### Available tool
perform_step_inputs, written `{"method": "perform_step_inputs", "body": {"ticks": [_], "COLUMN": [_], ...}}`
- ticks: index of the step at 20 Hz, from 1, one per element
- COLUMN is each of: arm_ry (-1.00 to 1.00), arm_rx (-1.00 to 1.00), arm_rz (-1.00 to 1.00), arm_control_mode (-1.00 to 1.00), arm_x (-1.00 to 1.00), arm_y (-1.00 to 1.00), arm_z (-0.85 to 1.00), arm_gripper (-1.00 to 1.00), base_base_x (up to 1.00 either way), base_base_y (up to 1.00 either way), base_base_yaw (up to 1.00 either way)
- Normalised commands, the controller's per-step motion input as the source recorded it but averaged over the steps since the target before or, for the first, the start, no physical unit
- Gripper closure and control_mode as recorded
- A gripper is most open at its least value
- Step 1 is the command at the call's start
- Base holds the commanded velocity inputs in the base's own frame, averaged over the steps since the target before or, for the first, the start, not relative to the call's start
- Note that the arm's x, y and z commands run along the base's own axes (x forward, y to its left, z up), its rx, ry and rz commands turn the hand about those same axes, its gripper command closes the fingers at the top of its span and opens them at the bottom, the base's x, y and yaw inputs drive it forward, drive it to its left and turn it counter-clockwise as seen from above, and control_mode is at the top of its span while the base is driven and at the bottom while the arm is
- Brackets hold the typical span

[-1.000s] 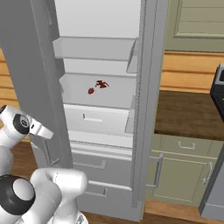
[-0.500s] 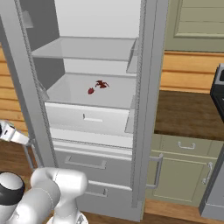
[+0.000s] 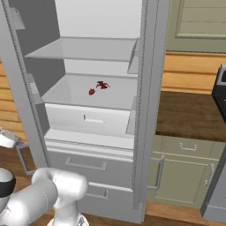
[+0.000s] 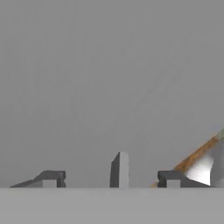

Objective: Take the strawberry from the fridge and place it on top of the pancake, located on the dining counter.

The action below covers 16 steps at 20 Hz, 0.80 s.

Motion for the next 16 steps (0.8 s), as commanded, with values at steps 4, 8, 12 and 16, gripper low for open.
{"method": "perform_step_inputs", "body": {"ticks": [4,8,12,16], "arm_ry": [-0.19,-0.14,-0.02,-0.01], "arm_rx": [-0.01,0.03,0.34,0.46], "arm_rz": [-0.04,0.00,0.16,0.32], "arm_control_mode": [-1.00,-1.00,-1.00,-1.00], "arm_x": [-0.47,-0.86,-0.50,-0.73], "arm_y": [0.12,-0.26,-0.80,-0.82], "arm_z": [0.43,0.38,0.99,0.93], "arm_gripper": [-1.00,-1.00,-1.00,-1.00], "base_base_x": [0.00,0.00,0.00,0.00], "base_base_y": [0.00,0.00,0.00,0.00], "base_base_yaw": [0.00,0.00,0.00,0.00]}}
